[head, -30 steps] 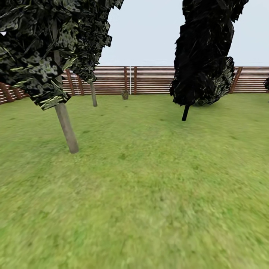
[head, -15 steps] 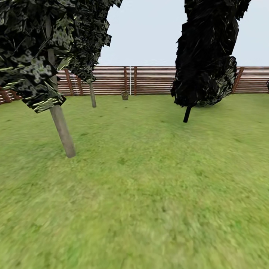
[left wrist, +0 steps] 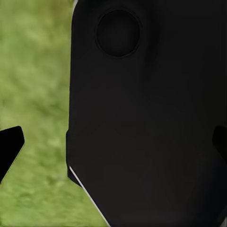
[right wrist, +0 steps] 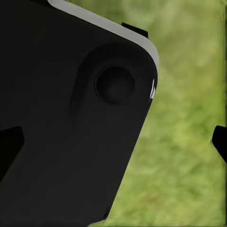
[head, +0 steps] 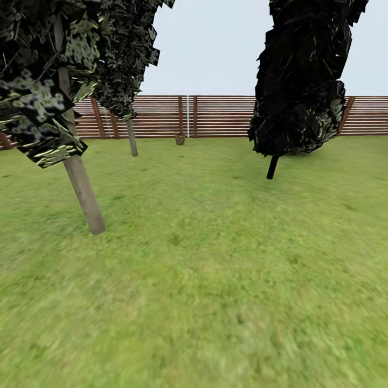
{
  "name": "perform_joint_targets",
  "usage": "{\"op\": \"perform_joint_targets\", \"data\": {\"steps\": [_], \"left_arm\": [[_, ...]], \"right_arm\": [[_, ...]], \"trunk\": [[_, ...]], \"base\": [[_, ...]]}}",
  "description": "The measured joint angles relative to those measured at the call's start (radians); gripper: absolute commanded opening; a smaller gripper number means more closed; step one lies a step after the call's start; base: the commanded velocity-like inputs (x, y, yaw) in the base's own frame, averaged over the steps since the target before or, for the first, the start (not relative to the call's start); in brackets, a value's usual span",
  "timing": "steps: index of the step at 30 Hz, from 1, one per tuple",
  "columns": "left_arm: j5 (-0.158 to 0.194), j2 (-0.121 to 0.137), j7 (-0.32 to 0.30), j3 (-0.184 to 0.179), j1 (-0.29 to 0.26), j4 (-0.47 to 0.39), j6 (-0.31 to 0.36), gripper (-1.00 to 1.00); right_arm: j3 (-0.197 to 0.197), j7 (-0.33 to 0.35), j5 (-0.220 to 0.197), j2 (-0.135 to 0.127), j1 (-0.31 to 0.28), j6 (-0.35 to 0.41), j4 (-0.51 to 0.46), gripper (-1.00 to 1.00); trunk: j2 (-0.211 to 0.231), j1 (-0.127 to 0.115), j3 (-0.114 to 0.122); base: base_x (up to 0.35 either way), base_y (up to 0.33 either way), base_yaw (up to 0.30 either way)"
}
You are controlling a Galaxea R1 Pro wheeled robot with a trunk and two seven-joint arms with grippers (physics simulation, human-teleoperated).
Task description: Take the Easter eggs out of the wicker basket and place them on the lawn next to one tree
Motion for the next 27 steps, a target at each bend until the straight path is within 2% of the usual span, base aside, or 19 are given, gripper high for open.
{"op": "perform_joint_targets", "data": {"steps": [27], "left_arm": [[0.000,0.000,0.000,0.000,0.000,0.000,0.000,1.00]], "right_arm": [[0.001,-0.004,-0.003,-0.002,0.000,0.001,-0.002,1.00]], "trunk": [[0.000,0.000,0.000]], "base": [[0.327,0.000,0.000]]}}
